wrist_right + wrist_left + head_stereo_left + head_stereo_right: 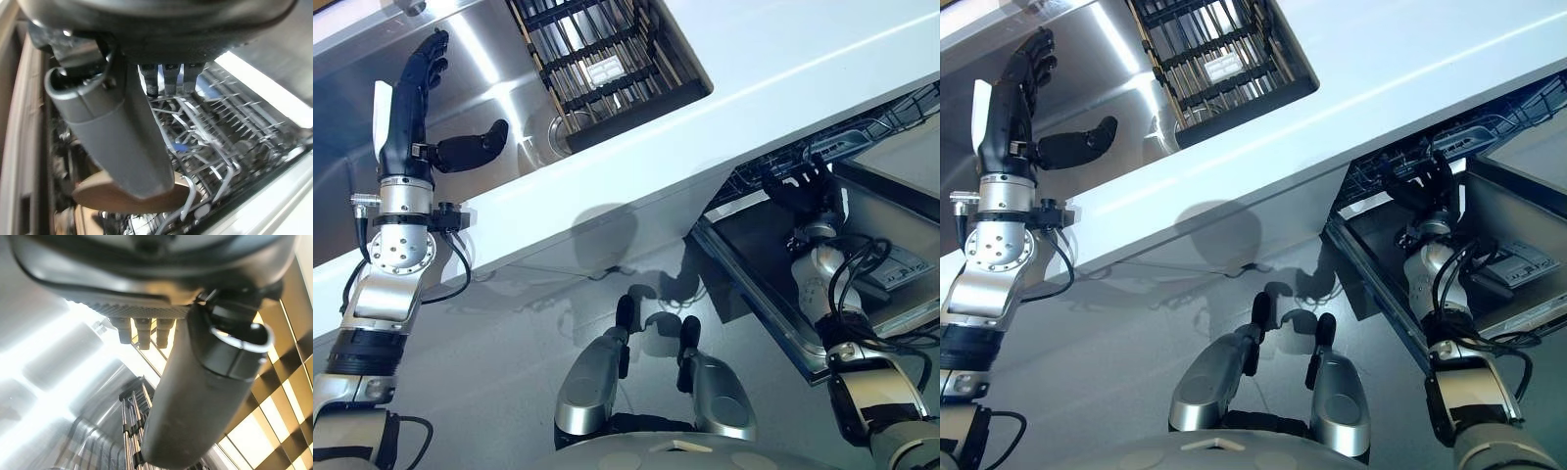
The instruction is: Pick up plates and place into dishwasher.
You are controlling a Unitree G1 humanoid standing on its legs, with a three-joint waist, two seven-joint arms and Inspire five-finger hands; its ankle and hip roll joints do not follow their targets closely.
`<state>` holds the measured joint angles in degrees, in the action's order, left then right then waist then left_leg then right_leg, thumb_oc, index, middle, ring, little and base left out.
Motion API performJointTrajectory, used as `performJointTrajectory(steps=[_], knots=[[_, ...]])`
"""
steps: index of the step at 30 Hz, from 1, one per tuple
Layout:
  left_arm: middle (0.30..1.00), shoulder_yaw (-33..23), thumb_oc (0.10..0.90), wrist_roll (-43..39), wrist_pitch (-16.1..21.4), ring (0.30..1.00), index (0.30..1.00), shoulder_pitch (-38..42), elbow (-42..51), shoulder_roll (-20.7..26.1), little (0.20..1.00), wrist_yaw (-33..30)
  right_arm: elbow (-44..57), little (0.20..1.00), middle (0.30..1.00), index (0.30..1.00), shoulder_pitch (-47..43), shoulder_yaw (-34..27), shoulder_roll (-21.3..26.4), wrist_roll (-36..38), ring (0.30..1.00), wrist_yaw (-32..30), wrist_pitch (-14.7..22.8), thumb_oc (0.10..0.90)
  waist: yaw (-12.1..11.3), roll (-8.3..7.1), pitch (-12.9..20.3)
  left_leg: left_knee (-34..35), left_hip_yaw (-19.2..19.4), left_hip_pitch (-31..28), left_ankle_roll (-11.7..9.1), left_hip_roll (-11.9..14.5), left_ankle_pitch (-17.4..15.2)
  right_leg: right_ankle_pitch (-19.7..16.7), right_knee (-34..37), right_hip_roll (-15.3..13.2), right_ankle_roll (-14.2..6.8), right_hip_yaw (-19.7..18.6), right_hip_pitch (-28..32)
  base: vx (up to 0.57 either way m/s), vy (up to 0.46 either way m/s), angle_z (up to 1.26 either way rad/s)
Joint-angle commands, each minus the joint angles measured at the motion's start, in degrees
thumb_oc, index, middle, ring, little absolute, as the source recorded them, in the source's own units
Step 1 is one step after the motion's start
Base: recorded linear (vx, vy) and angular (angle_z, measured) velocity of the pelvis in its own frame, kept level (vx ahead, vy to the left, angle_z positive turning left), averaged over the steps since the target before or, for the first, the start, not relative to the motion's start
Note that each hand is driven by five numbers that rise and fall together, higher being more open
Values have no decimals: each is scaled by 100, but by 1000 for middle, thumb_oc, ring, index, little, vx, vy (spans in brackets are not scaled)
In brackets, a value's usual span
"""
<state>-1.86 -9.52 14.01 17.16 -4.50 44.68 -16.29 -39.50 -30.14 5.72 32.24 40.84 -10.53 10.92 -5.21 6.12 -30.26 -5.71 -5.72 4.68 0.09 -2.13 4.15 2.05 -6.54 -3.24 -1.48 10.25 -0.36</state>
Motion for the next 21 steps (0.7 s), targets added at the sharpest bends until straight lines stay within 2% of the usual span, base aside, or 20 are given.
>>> performJointTrajectory(steps=[1, 4, 9, 10, 12, 13, 18, 21], knots=[[900, 287, 800, 60, 249, 900, 900, -95, -59, 7, 900, -18, 1026, 900, 900, 900, -1725, 756, 116, -70, 900, 1207, 504, 800, -404, -222, 384, -704, -45, 171, 213, -572, -824, 359, -578, 162, 156, 197, -341, 15, -40, 12], [900, 329, 800, 30, 317, 900, 900, -60, -80, 52, 900, 84, 567, 900, 900, 900, -1791, 668, 50, 727, 900, 1137, 187, 800, -468, -261, 445, -631, -74, 77, 214, -568, -824, 331, -484, 181, 148, 235, -232, 6, -29, 15], [900, 296, 800, -45, 396, 900, 900, -119, -37, 97, 900, 114, 181, 900, 900, 900, -1403, 250, -29, 1493, 900, 690, -280, 800, -413, -273, 498, -483, -50, -89, 248, -547, -835, 308, -431, 211, 122, 198, -154, -23, 9, 4], [900, 246, 800, -102, 443, 900, 900, -182, 11, 74, 900, 147, 136, 900, 900, 900, -1129, 64, -58, 1287, 900, 394, -275, 800, -358, -285, 512, -448, -24, -151, 273, -543, -863, 303, -422, 213, 109, 159, -138, -68, 35, 0], [900, 196, 800, -170, 461, 900, 900, -269, 123, 41, 900, 166, 211, 900, 900, 900, -815, -70, -40, 1109, 900, 265, -257, 800, -304, -299, 529, -408, 13, -198, 291, -538, -873, 287, -401, 219, 90, 129, -122, -59, 41, -2], [900, 164, 800, -277, 470, 900, 900, -318, 211, 33, 900, 221, 275, 900, 900, 900, -640, -137, -36, 760, 900, 66, -201, 800, -270, -306, 537, -399, 35, -227, 306, -537, -885, 279, -402, 216, 79, 101, -118, -87, 61, -3], [900, -147, 800, -564, 759, 900, 900, -632, 361, -246, 900, 549, 1064, 900, 900, 900, 732, -814, 151, -187, 900, -382, 345, 800, 73, -397, 583, -307, 232, -442, 393, -493, -989, 232, -377, 211, -13, -71, -84, -72, 53, -11], [900, -380, 800, -706, 842, 900, 900, -837, 409, -435, 900, 686, 1545, 900, 900, 900, 1471, -1413, 59, 67, 900, -333, 572, 800, 282, -463, 637, -196, 335, -615, 430, -473, -1041, 172, -301, 246, -95, -198, -56, -52, 30, -29]])
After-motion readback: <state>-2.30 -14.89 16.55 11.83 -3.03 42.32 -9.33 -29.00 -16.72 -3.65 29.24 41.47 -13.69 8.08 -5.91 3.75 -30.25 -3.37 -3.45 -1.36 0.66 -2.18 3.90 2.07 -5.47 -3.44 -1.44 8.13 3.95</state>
